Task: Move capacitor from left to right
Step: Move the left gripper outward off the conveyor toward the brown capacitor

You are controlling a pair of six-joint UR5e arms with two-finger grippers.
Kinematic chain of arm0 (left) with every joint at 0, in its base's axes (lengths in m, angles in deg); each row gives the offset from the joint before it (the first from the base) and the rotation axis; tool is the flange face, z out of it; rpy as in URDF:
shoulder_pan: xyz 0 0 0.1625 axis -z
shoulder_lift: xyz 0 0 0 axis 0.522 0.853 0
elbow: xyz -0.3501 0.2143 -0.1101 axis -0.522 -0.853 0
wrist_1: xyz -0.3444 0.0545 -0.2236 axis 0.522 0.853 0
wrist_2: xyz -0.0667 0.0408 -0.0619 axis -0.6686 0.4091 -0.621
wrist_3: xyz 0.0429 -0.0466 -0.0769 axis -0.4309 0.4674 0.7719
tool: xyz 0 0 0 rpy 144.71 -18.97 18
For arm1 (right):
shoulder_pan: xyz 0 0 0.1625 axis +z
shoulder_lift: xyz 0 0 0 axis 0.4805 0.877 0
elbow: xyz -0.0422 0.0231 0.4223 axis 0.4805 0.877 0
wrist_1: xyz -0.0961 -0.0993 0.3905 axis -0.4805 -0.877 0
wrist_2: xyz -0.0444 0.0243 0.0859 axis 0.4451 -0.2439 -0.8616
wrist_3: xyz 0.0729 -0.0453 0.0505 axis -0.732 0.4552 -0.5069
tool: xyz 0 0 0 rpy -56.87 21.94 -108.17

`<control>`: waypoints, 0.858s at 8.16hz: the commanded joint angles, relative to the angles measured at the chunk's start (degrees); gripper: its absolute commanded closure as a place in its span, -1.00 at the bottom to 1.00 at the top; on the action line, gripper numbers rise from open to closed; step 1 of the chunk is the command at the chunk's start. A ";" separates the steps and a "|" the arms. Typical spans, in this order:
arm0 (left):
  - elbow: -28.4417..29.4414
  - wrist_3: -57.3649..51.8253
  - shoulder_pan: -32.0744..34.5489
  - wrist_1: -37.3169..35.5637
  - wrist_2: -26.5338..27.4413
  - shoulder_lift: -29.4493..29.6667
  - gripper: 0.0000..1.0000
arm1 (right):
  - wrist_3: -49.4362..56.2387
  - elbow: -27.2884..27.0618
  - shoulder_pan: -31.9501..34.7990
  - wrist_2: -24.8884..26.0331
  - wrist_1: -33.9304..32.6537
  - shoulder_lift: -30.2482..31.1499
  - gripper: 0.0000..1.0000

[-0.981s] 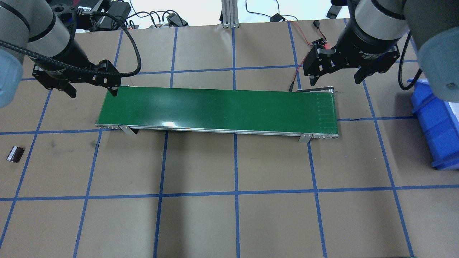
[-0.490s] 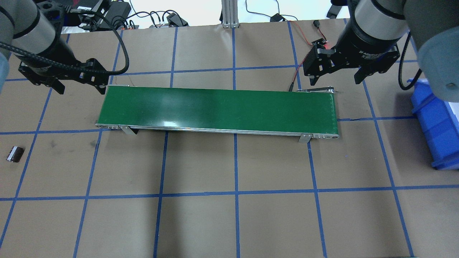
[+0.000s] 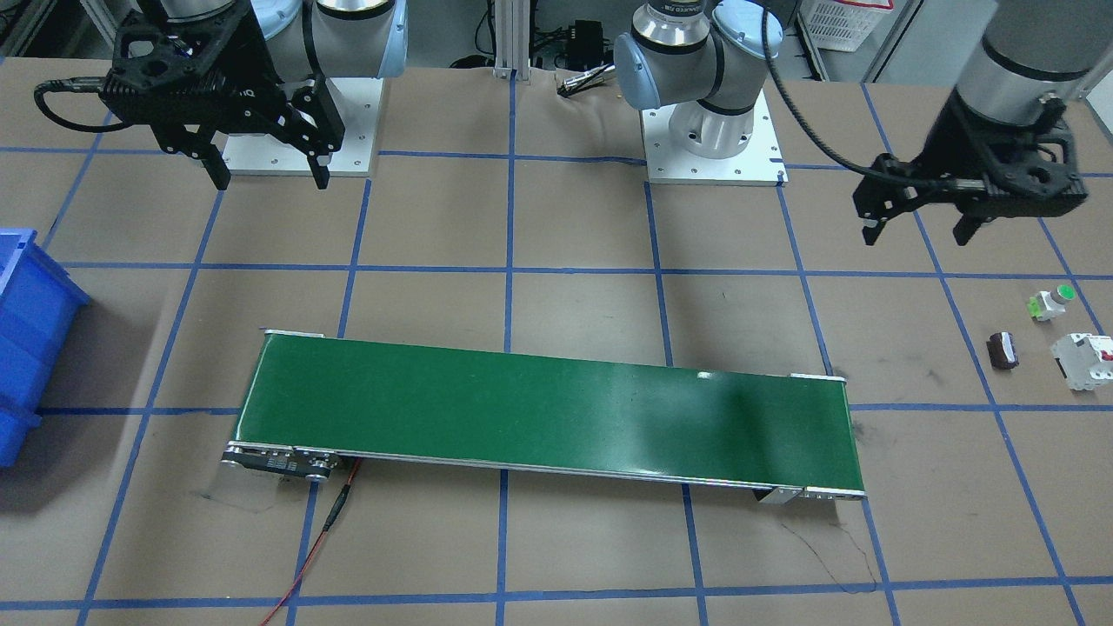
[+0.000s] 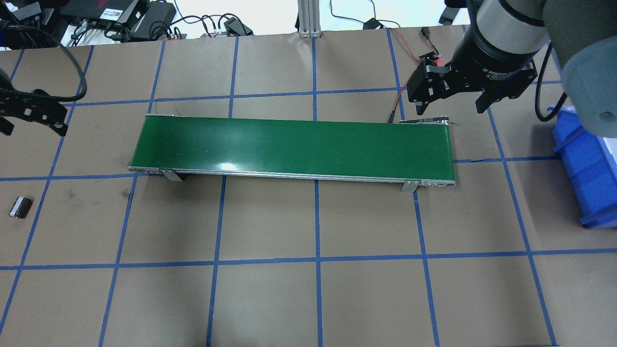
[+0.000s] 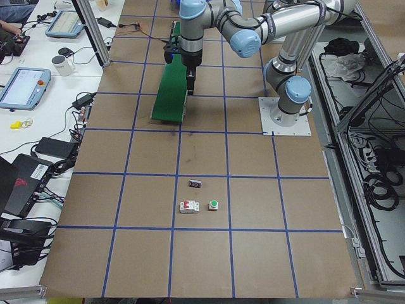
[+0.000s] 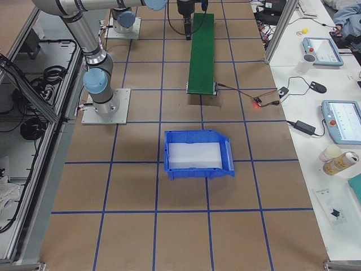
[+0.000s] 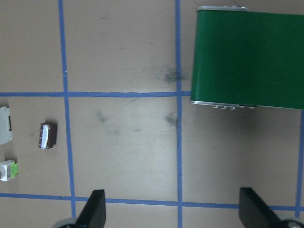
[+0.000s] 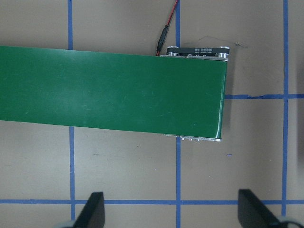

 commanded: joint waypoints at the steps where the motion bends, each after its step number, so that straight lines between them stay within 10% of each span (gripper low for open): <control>1: -0.09 -8.14 -9.94 -6.21 -0.21 3.84 -1.00 | -0.02 0.00 0.00 0.02 0.05 0.00 -1.00; 7: -0.18 -13.97 -22.08 -10.36 -0.21 15.08 -1.00 | -0.02 0.00 0.00 0.11 0.05 0.00 -1.00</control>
